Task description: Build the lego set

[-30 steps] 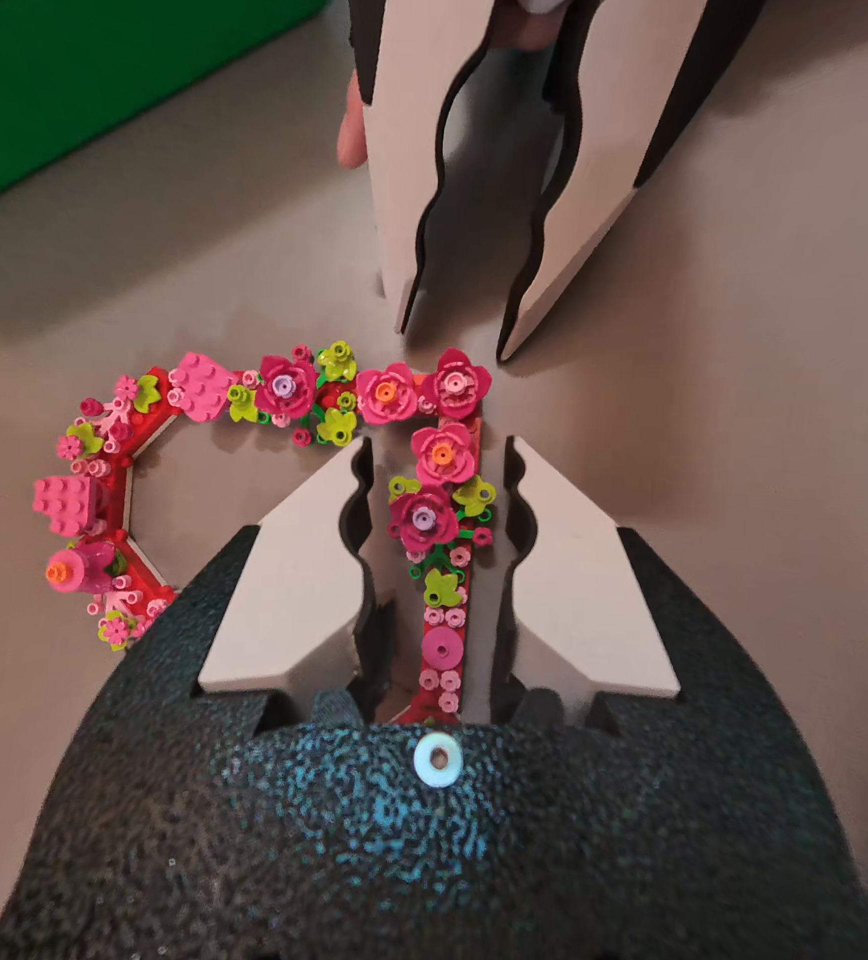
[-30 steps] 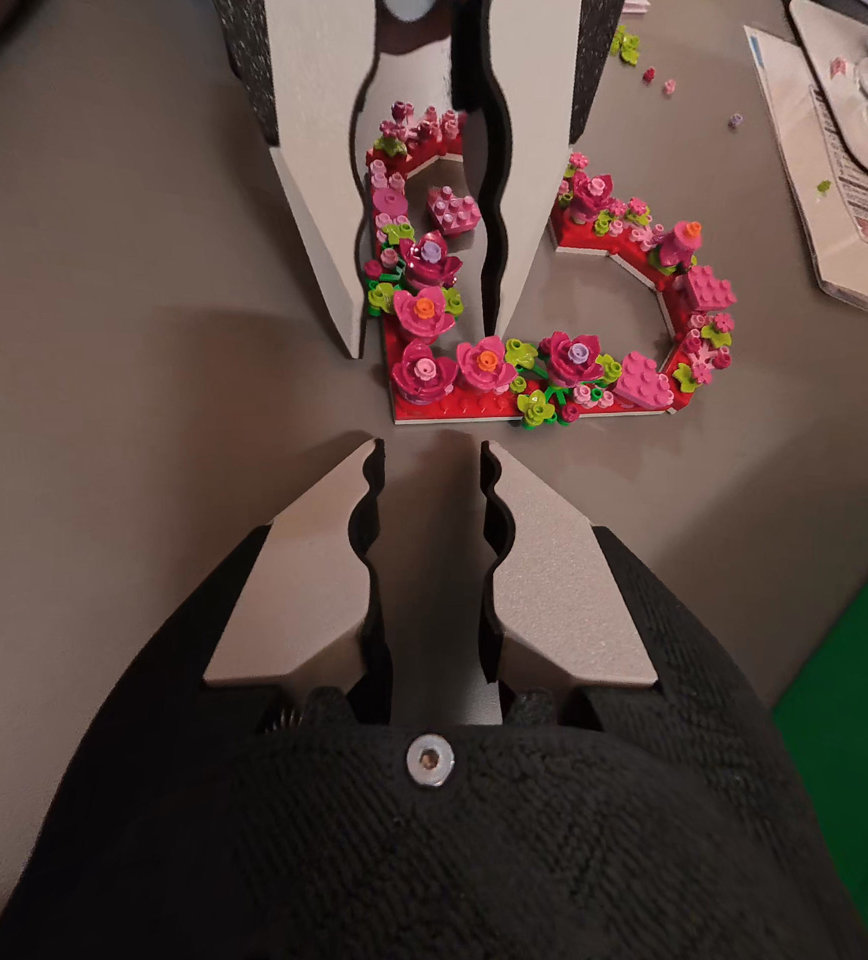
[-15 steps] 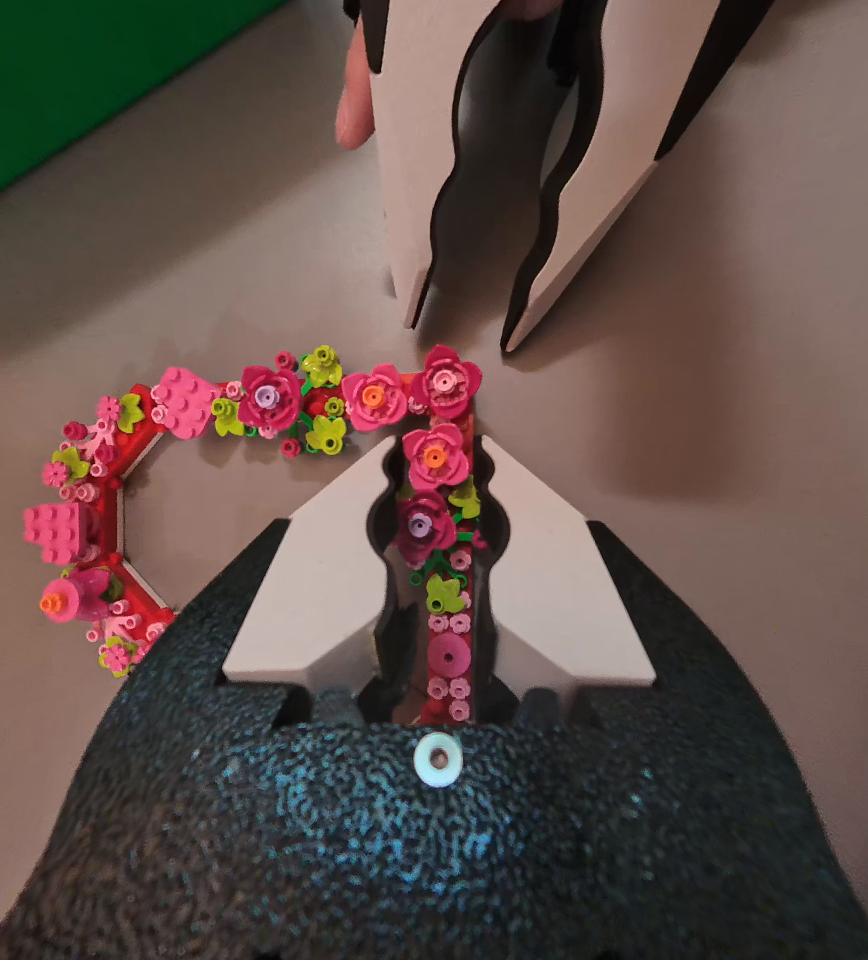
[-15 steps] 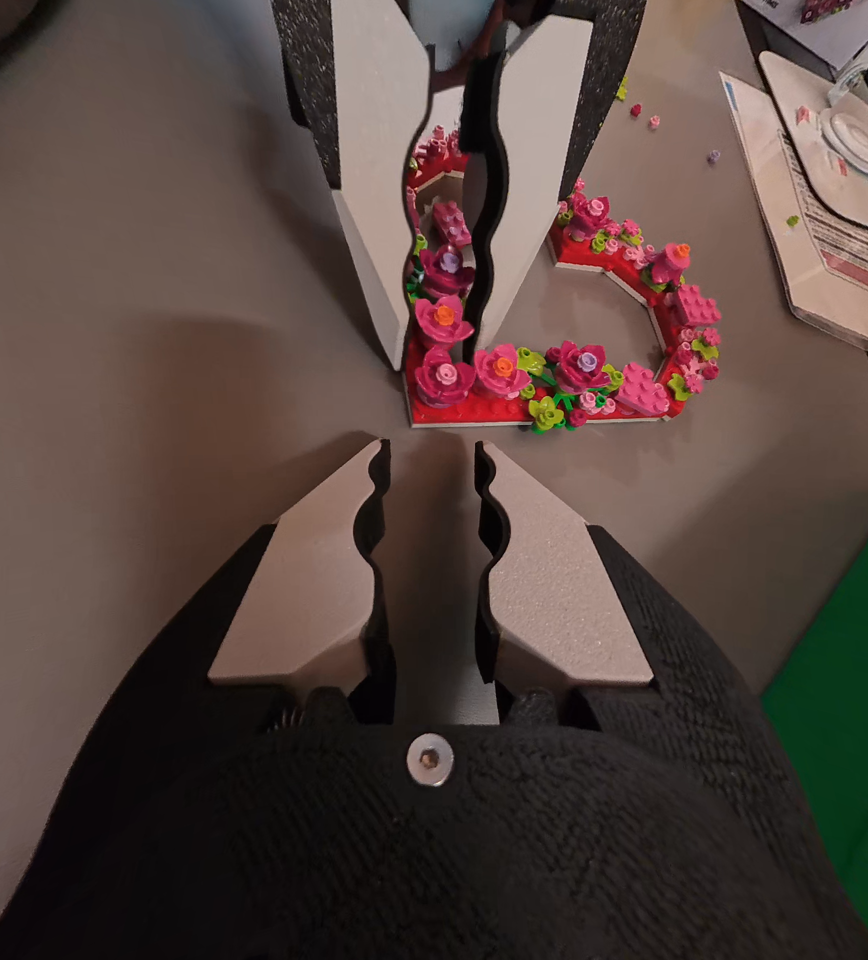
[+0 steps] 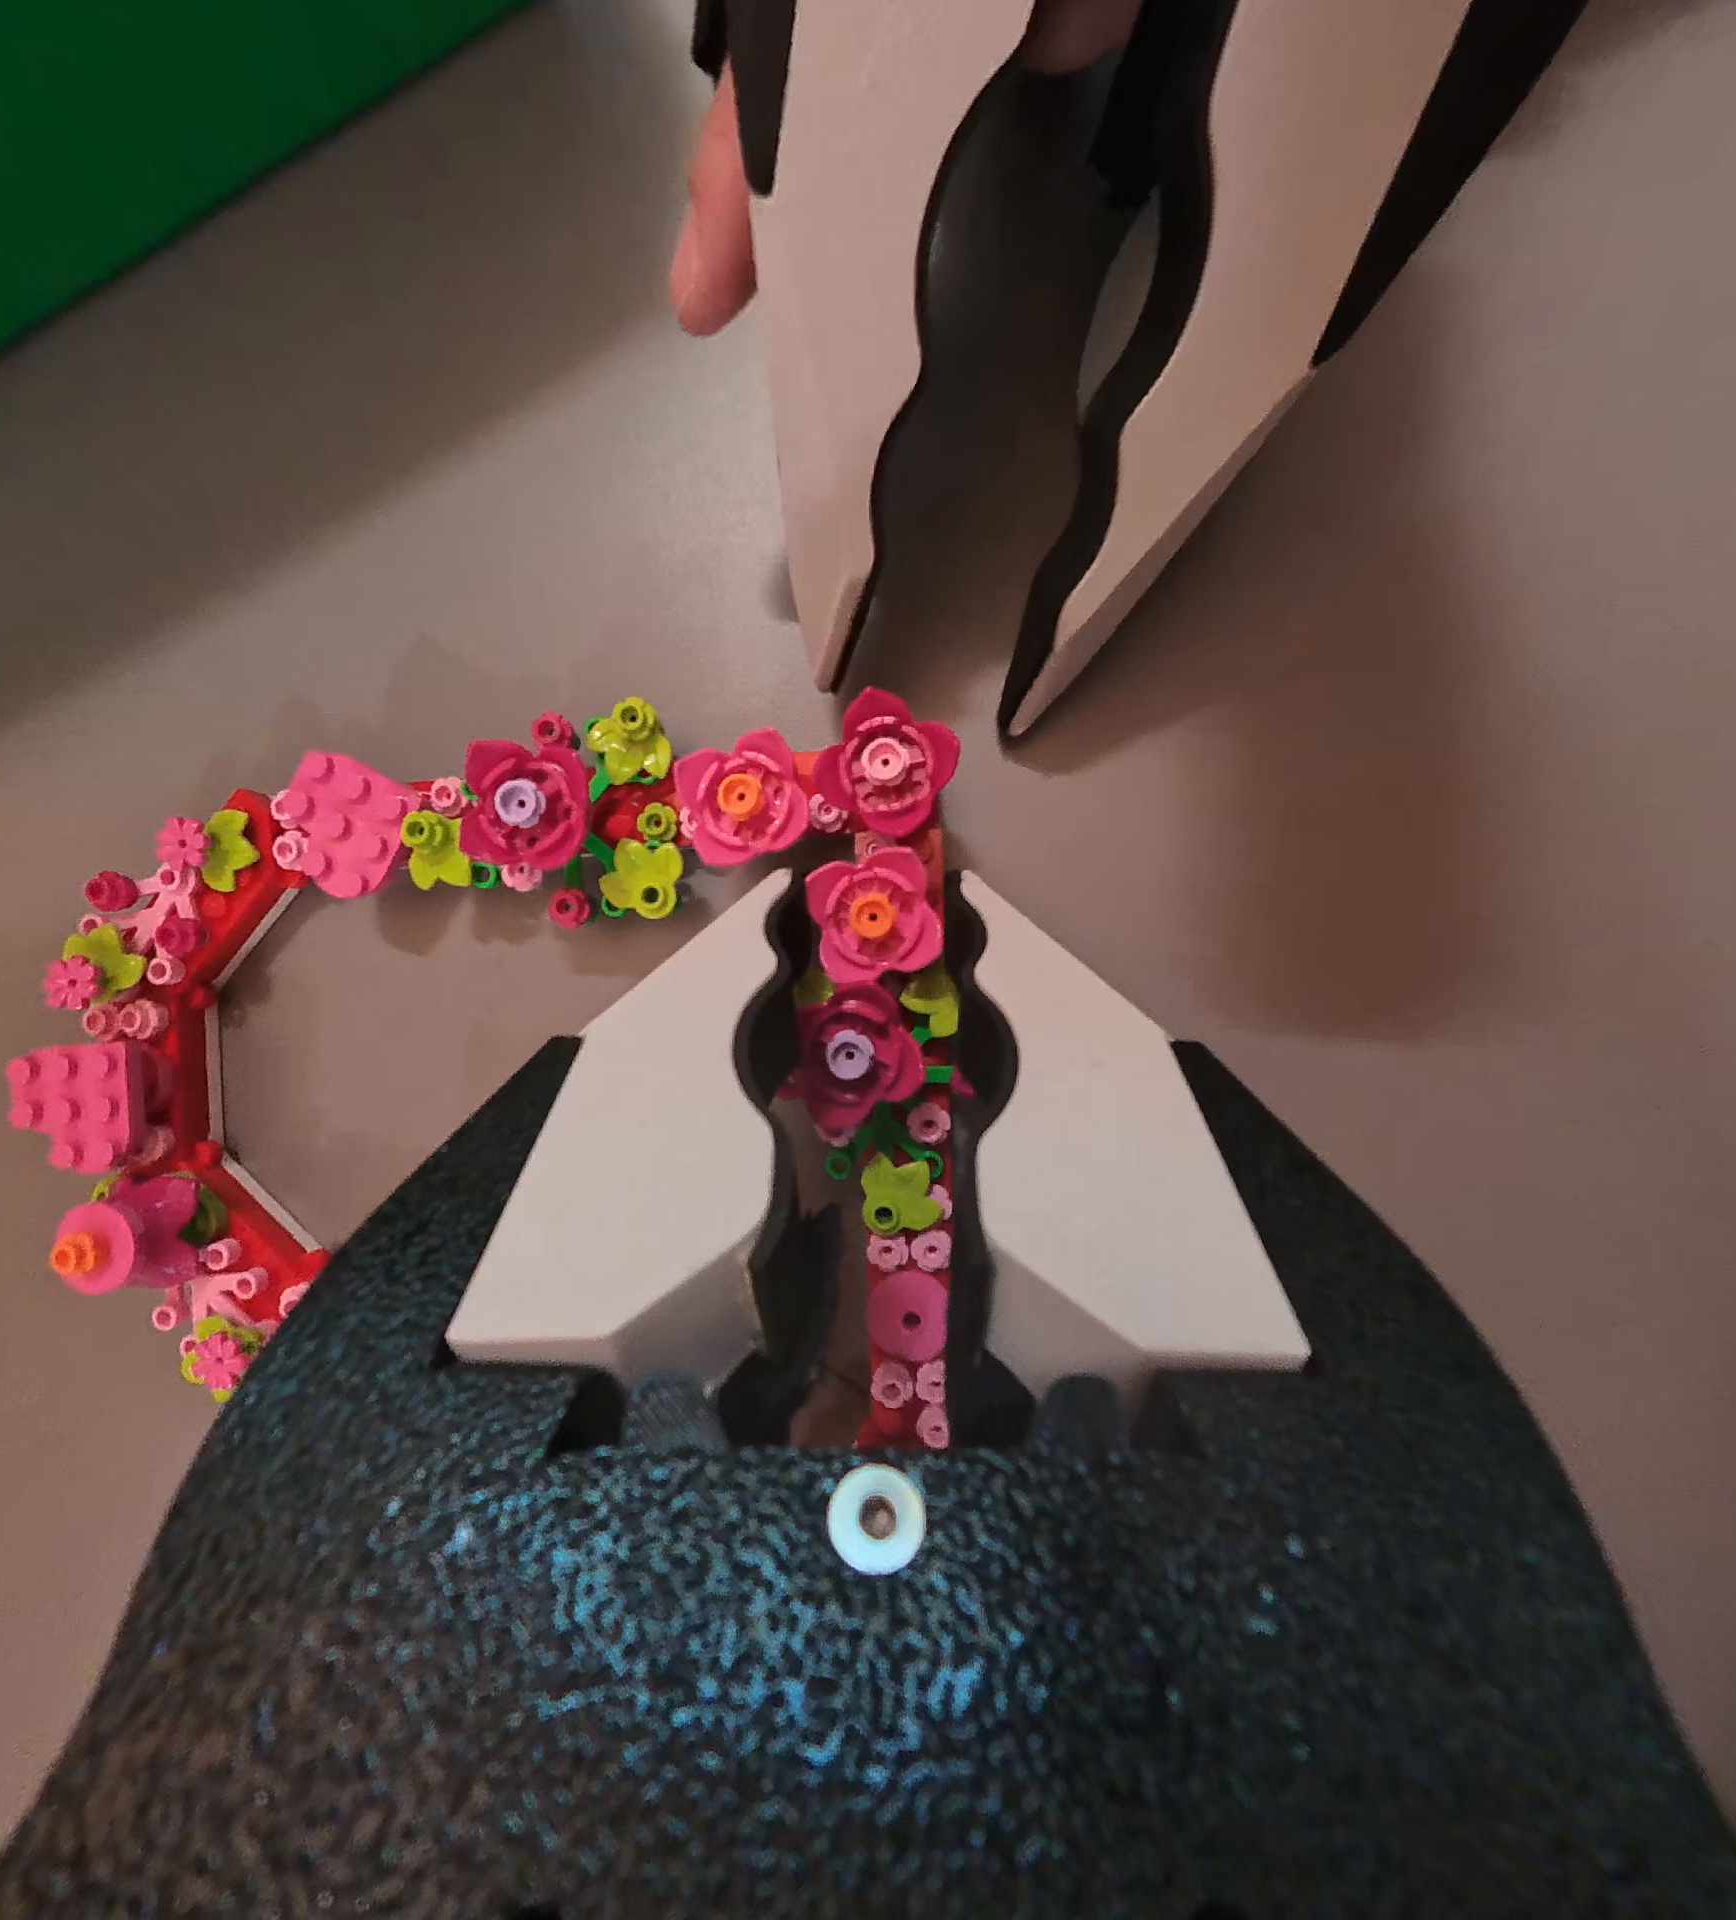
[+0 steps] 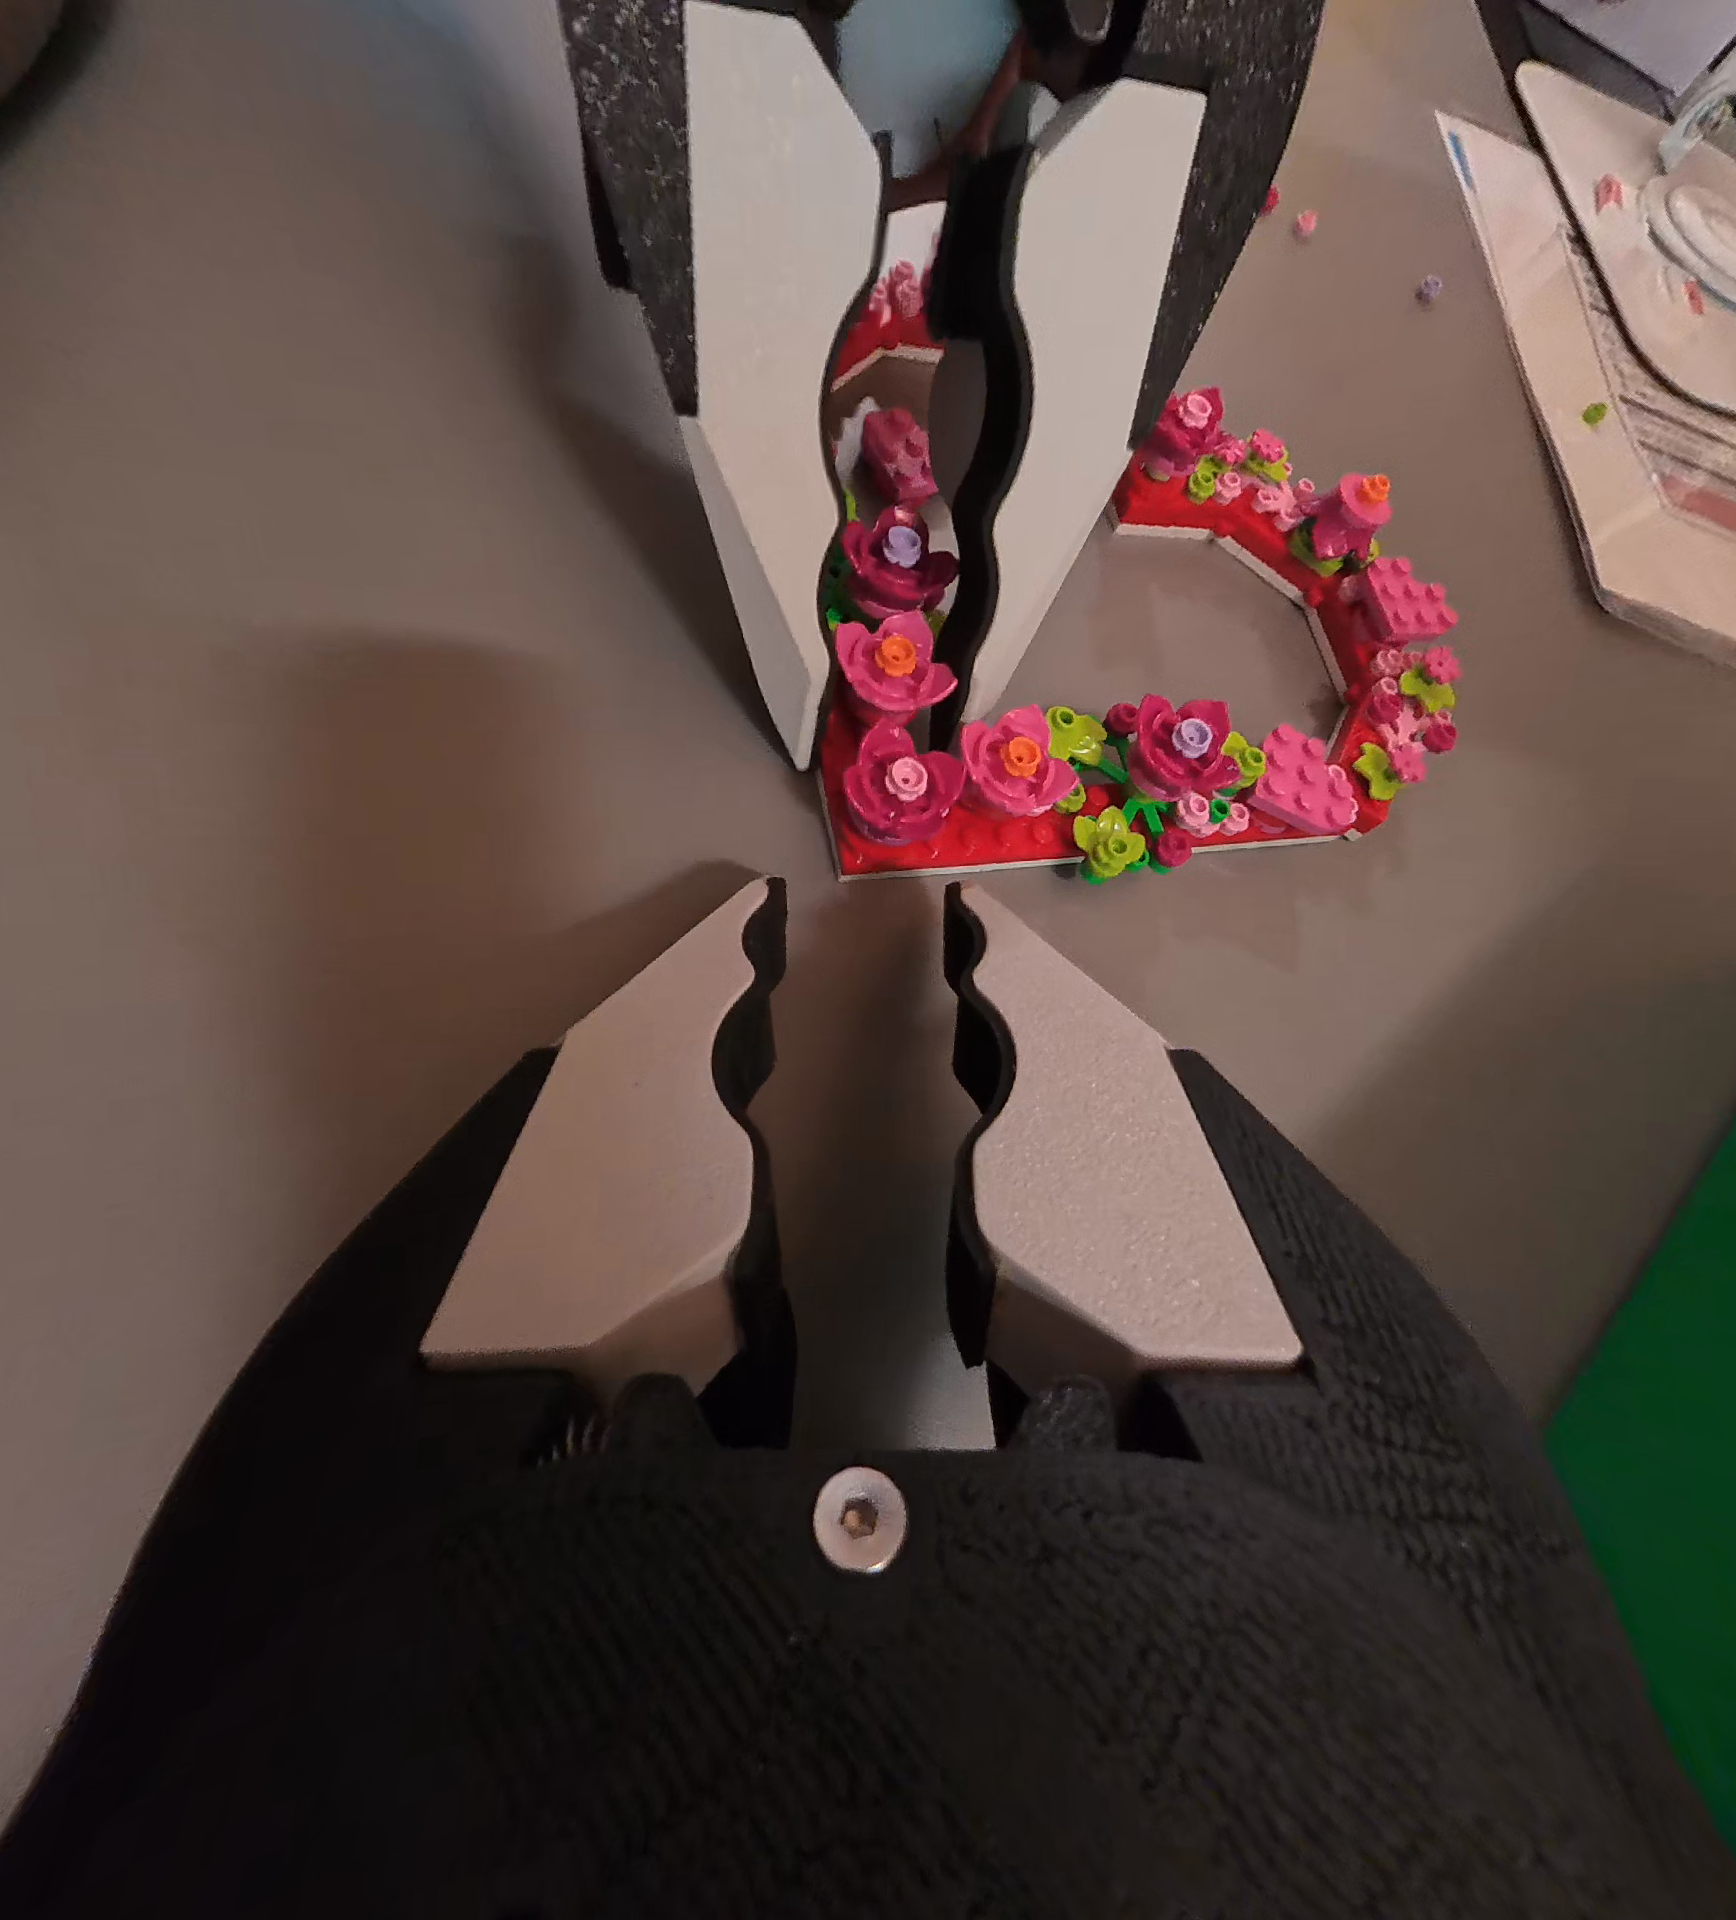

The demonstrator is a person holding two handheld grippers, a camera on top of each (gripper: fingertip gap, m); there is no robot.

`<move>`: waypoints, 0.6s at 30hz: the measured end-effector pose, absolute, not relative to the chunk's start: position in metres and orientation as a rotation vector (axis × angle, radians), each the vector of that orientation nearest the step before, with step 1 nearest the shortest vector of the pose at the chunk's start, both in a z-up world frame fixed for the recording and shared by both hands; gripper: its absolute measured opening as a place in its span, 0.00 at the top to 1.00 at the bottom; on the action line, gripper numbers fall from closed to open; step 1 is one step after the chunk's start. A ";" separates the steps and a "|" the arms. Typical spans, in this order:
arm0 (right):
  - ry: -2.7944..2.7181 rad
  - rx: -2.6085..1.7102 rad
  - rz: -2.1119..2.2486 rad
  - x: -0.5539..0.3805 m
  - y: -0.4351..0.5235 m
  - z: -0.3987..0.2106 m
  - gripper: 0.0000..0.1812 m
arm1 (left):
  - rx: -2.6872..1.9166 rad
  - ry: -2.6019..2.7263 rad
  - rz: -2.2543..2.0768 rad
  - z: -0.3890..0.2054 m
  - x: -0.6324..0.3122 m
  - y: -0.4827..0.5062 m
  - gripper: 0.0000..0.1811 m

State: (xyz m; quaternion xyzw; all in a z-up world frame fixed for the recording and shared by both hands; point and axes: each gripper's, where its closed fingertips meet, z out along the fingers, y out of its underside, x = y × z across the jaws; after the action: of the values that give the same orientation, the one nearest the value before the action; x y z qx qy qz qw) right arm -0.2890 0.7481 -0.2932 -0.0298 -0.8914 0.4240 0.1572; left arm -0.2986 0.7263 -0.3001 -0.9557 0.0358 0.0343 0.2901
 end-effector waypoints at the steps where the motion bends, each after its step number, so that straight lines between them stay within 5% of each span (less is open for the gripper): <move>1: -2.564 -0.108 1.213 -0.289 0.747 -0.294 0.85 | -2.549 0.100 0.095 -0.300 -0.299 0.726 0.87; 18: -2.638 -0.323 1.203 -0.290 0.737 -0.299 0.97 | -2.531 0.125 0.120 -0.300 -0.297 0.727 0.88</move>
State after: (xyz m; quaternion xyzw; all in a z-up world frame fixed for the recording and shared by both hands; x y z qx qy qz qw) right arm -0.2900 0.7369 -0.2995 -0.1101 -0.8986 0.4098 0.1119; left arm -0.2975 0.7270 -0.2999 -0.9524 0.0469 0.0451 0.2977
